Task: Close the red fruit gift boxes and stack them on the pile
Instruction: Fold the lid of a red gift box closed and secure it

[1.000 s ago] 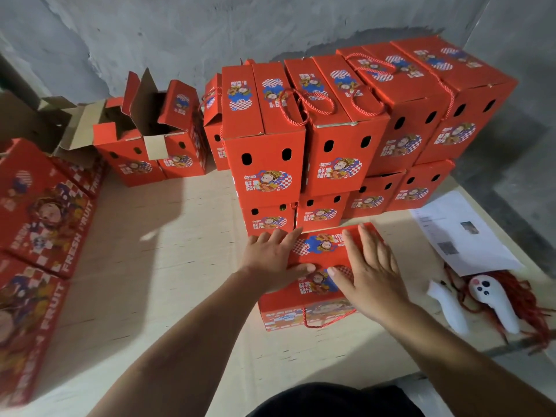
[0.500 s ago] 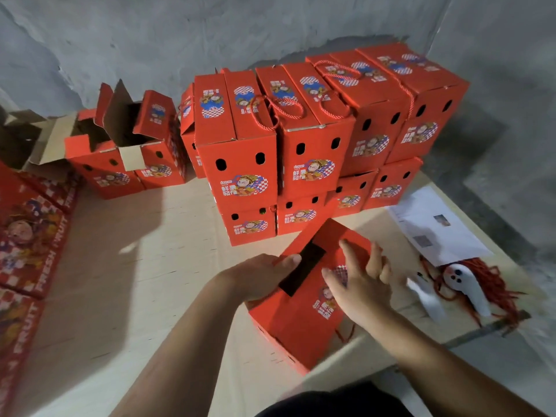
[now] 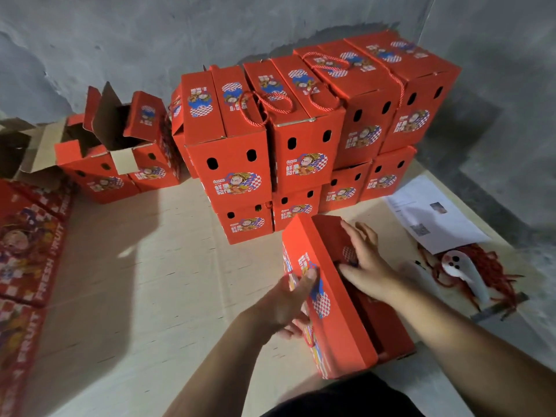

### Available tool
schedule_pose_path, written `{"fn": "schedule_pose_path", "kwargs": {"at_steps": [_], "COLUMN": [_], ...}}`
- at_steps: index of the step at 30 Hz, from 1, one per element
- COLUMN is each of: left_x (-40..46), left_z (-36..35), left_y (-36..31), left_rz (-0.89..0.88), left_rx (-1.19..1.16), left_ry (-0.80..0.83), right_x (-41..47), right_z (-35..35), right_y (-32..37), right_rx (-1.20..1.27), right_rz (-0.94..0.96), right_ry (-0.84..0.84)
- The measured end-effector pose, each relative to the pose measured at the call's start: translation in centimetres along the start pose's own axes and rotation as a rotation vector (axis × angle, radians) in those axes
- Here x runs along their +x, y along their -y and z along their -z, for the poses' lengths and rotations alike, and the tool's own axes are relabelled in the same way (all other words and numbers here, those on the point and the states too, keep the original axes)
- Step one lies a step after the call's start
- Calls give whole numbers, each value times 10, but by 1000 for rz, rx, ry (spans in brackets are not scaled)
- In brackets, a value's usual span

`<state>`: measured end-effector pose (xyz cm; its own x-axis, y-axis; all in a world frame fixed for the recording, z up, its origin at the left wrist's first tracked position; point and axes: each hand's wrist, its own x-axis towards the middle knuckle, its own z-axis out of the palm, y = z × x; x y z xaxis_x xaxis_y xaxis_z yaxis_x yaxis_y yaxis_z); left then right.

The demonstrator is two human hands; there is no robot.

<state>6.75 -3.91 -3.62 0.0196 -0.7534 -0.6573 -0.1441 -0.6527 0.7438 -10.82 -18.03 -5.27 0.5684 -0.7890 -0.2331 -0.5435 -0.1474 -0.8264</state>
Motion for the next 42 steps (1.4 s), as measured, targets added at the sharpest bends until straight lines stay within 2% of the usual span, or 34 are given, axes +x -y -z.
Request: {"fn": "schedule_pose_path", "kwargs": {"at_steps": [3, 4, 6, 8, 11, 13, 15, 17, 18, 21, 24, 26, 28, 30, 33, 37, 40, 42], "left_x": [14, 19, 34, 46, 58, 63, 66, 66, 63, 53, 30, 15, 13, 18, 29, 34, 34, 33], "left_z": [-1, 0, 3, 6, 14, 25, 38, 44, 42, 27, 13, 11, 10, 13, 18, 18, 16, 17], "left_y": [3, 1, 0, 0, 0, -8, -19, -24, -24, -10, 27, 49, 54, 45, 38, 49, 50, 53], "left_rz": [-227, -343, -498, -477, -511, -571, -555, -527, -507, -424, -466, -531, -569, -538, -415, -440, -439, -456], "left_rx": [109, 208, 555, 857, 1015, 1133, 1203, 1209, 1194, 1205, 1163, 1124, 1171, 1202, 1135, 985, 869, 737], "left_ry": [-337, -413, -506, -472, -442, -390, -309, -297, -319, -479, -617, -658, -701, -704, -638, -647, -625, -572], "right_x": [-21, -25, -30, -32, -33, -38, -45, -43, -40, -25, -11, -9, -9, -8, -3, 1, -4, -8], "right_z": [-1, 3, 16, 27, 25, 13, -2, -15, -16, -1, 23, 26, 22, 18, 24, 36, 34, 27], "right_y": [2, 2, 4, 7, 13, 15, 17, 6, 2, -10, -22, -29, -34, -37, -40, -31, -31, -38], "right_rx": [262, 308, 312, 305, 235, 19, -288, -504, -530, -494, -503, -617, -783, -819, -721, -580, -580, -652], "right_rz": [-72, -83, -87, -106, -114, -73, -42, 13, 29, 104, 231, 270, 309, 336, 303, 272, 269, 305], "right_ry": [-108, -131, -112, -38, -11, -74, -100, -108, -98, 35, 169, 104, -88, -185, -107, -13, -46, -132]}}
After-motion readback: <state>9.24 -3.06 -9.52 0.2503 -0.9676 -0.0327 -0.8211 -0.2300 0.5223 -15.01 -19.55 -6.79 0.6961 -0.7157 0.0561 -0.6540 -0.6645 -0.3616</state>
